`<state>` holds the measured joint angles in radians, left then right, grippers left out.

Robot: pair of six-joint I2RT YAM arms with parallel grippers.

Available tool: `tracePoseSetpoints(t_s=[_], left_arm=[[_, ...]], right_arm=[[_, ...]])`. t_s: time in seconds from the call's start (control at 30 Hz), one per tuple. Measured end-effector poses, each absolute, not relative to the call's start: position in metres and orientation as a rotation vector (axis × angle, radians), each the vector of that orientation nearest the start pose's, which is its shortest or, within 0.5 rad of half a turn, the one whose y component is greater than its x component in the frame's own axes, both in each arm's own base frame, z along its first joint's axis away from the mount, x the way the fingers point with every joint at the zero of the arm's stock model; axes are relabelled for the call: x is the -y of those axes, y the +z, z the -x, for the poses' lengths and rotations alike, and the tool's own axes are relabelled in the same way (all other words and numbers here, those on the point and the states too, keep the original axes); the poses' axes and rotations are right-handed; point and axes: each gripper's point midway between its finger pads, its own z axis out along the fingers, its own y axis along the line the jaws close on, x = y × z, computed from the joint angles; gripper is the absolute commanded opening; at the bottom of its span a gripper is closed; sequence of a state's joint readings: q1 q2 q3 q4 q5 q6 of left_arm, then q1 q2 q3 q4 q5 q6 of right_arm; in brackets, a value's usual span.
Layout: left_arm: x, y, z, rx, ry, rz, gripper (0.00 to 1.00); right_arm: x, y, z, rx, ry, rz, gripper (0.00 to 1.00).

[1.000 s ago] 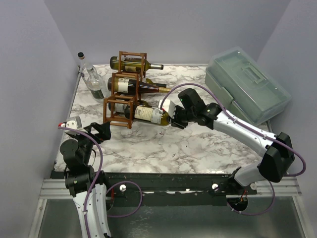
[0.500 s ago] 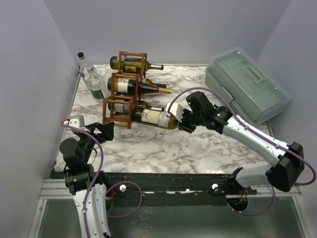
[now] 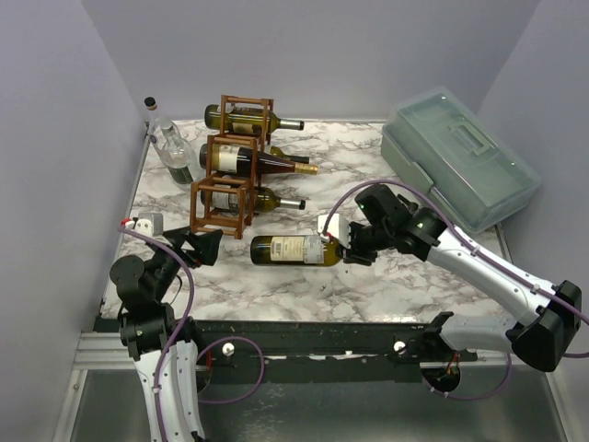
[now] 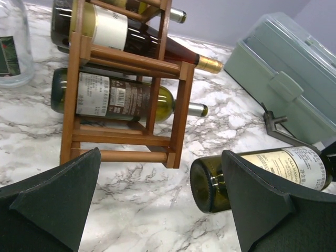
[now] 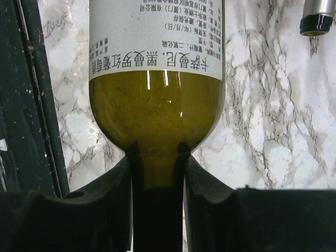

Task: Take the wine bottle off the wine rack
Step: Pick up the wine bottle from the wine rack, then place the wine bottle at the center of the board.

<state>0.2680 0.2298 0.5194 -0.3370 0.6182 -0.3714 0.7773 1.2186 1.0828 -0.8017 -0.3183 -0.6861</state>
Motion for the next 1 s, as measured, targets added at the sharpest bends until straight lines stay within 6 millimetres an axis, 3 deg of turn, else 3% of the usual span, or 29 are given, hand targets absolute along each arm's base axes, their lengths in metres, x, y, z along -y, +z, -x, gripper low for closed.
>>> tracePoseSetpoints(t_s=[0.47,0.73,1.0], left_arm=[[0.102,0.253,-0.194,-1.675,-0.780,-0.134,0.99],[0.146,0.249,-0.171,-1.709,-0.956,-0.322,0.99],[0.179,0.244,-0.161,-1.761,-1.030,-0.464,0.99]], right_arm=[[-0.207,0.169,-0.173,-1.728,0.401,1.874,0.00],[-0.195,0.168,-0.167,-1.709,0.366,1.938,0.00],[-0.186,0.163,-0.165,-1.708,0.330,1.991,0.00]])
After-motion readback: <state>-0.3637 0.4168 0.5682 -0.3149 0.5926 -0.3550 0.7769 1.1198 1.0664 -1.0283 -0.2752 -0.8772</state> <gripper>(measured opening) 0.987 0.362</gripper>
